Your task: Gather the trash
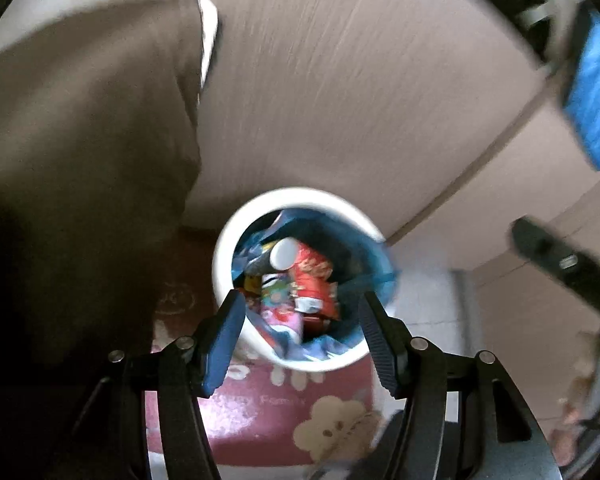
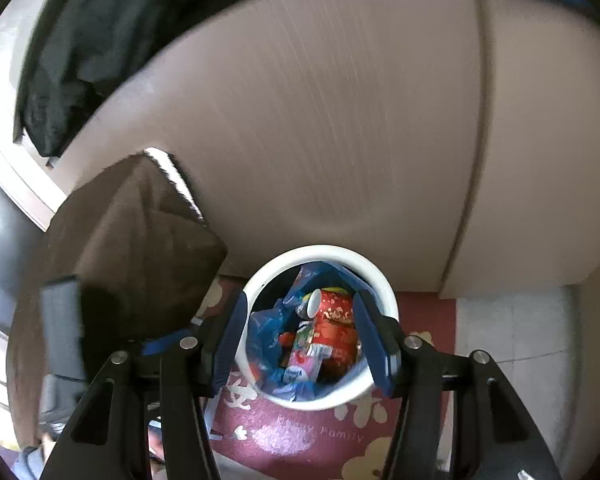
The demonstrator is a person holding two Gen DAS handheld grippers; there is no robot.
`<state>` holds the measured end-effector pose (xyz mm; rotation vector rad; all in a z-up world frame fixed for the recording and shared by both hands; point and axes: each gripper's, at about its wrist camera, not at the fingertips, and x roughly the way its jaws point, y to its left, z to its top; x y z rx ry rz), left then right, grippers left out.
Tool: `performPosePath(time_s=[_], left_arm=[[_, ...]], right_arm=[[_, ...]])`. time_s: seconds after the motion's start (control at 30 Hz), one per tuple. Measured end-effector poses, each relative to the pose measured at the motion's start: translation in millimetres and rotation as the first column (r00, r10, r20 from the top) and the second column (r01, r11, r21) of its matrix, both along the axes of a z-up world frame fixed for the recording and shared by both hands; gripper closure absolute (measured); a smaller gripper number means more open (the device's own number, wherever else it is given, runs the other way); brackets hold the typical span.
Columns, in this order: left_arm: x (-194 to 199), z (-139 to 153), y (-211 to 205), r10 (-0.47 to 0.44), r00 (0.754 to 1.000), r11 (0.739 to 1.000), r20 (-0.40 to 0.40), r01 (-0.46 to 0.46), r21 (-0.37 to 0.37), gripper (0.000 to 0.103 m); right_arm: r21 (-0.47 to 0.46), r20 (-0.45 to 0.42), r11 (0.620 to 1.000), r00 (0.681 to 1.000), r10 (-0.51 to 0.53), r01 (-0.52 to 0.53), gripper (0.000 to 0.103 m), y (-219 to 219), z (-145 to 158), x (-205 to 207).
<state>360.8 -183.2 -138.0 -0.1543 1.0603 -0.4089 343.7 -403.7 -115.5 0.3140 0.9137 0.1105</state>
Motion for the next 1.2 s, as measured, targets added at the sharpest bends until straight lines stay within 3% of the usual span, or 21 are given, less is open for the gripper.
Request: performPosePath(time_s=[0.2, 0.43, 0.6, 0.8, 0.87, 1.03, 1.2], left_arm=[[-92.6, 89.5, 46.6, 0.025, 0.982, 0.997, 0.186, -0.038, 0.067, 0.043], [-196.4, 145.0, 101.7, 0.037, 0.944, 0.98, 0.329, -0.099, 0.172, 0.043], [-273.4, 153.2, 114.3, 0.012, 0.919, 0.968, 0.394, -0.109, 0.224, 0.043], [-344.5, 163.6, 118.8, -0.002, 0.888, 0.97, 0.459, -0.109, 0.216, 0.043], [-359.0, 167.0, 122.5, 0.011, 0.88, 0.969, 0.474, -0.125, 0.211, 0.043], [-373.9, 166.1, 131.8, 0.047, 0.889, 0.966, 0.456, -0.157, 0.206, 0.043], [-378.1, 168.7, 139.5, 0.088, 0.885, 0.963, 0.457, -0.193, 0.189, 0.043]], right_arm=[[-0.073, 0.115, 0.997, 0.993, -0.002, 0.011, 0.046, 36.0, 63.4, -84.2], [-0.216, 0.257, 0.975, 0.966, 0.008, 0.049, 0.042, 101.0, 124.0, -208.3], [-0.229, 0.28, 0.972, 0.96, 0.02, 0.046, 0.041, 139.2, 132.5, -280.6], [-0.228, 0.28, 0.973, 0.959, 0.035, 0.031, 0.041, 161.5, 141.7, -344.4], [-0.237, 0.302, 0.97, 0.953, 0.029, 0.046, 0.041, 165.6, 147.7, -362.2], [-0.292, 0.358, 0.954, 0.933, 0.041, 0.07, 0.04, 177.5, 152.1, -396.9], [-0.271, 0.337, 0.962, 0.94, 0.06, 0.036, 0.04, 178.7, 147.2, -401.5]])
